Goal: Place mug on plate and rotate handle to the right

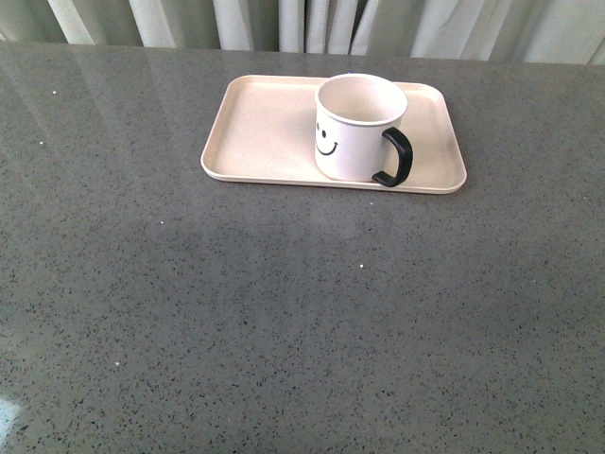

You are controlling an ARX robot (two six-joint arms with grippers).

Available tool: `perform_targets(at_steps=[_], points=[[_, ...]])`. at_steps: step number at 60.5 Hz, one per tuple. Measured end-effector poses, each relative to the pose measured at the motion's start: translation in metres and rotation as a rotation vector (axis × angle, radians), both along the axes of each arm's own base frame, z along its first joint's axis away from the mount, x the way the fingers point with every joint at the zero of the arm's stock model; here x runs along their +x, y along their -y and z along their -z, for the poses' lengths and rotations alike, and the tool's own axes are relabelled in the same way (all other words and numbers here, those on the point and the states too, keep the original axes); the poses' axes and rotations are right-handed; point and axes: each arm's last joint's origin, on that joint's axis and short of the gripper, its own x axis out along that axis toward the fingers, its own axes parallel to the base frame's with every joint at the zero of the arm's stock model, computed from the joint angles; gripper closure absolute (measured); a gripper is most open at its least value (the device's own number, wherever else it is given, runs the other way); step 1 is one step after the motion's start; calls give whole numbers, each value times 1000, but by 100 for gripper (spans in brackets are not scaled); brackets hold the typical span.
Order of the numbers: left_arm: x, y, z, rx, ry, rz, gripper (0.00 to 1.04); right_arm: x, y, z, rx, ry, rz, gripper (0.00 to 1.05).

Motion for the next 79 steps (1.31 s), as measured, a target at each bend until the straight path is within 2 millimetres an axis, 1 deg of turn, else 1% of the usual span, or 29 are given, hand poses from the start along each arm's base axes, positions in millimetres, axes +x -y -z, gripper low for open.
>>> perform_targets(at_steps=[5, 6, 9, 10, 12, 16, 22, 23, 25, 26, 28, 29, 30, 31, 32, 34, 37, 45, 49, 53, 54, 56, 59, 60, 66, 70, 72, 74, 79], points=[[0, 0, 0, -1, 0, 0, 103, 0, 0, 0, 0, 0, 0, 9], [0, 0, 0, 0, 0, 0, 100, 0, 0, 0, 0, 0, 0, 9], [0, 0, 0, 0, 0, 0, 90, 0, 0, 0, 0, 0, 0, 9], [0, 0, 0, 0, 0, 0, 84, 0, 0, 0, 0, 0, 0, 9], [0, 0, 0, 0, 0, 0, 77, 0, 0, 0, 0, 0, 0, 9], [0, 0, 0, 0, 0, 0, 59, 0, 0, 0, 0, 0, 0, 9], [0, 0, 0, 0, 0, 0, 38, 0, 0, 0, 0, 0, 0, 9], [0, 0, 0, 0, 0, 0, 36, 0, 0, 0, 0, 0, 0, 9], [0, 0, 0, 0, 0, 0, 27, 0, 0, 0, 0, -1, -1, 9], [0, 0, 0, 0, 0, 0, 24, 1, 0, 1, -6, -31, -28, 9], [0, 0, 0, 0, 0, -3, 15, 2, 2, 0, -53, -295, -215, 9], [0, 0, 0, 0, 0, -2, 12, 2, 3, -1, -35, -377, -262, 9], [0, 0, 0, 2, 1, 1, 8, 6, 6, -3, -3, -517, -359, 9], [0, 0, 0, 4, 1, 2, 8, 9, 9, -5, 44, -602, -422, 9], [0, 0, 0, 3, 1, 1, 9, 13, 12, -6, 86, -643, -459, 9], [0, 0, 0, 3, 0, 0, 10, 21, 16, -8, 124, -665, -501, 9], [0, 0, 0, 3, 0, -1, 9, 37, 25, -15, 151, -656, -523, 9], [0, 0, 0, 4, 0, -1, 9, 73, 39, -30, 109, -592, -478, 9], [0, 0, 0, 4, 0, -1, 9, 101, 41, -38, 78, -559, -445, 9], [0, 0, 0, 4, 1, 0, 9, 123, 33, -41, 80, -577, -440, 9], [0, 0, 0, 3, 1, 0, 9, 133, 29, -41, 79, -583, -441, 9], [0, 0, 0, 3, 1, 0, 9, 146, 21, -42, 83, -596, -450, 9], [0, 0, 0, 4, 1, -1, 9, 169, 4, -43, 91, -622, -448, 9], [0, 0, 0, 3, 1, -1, 9, 179, -4, -44, 88, -626, -449, 9], [0, 0, 0, 4, 1, -1, 9, 220, -34, -46, 115, -674, -412, 9], [0, 0, 0, 4, 1, -1, 9, 237, -42, -45, 145, -710, -380, 9], [0, 0, 0, 4, 1, -1, 9, 243, -44, -45, 156, -725, -365, 9], [0, 0, 0, 3, 1, -1, 9, 253, -47, -43, 176, -749, -331, 9], [0, 0, 0, 4, 1, -1, 9, 273, -51, -37, 224, -804, -285, 9]])
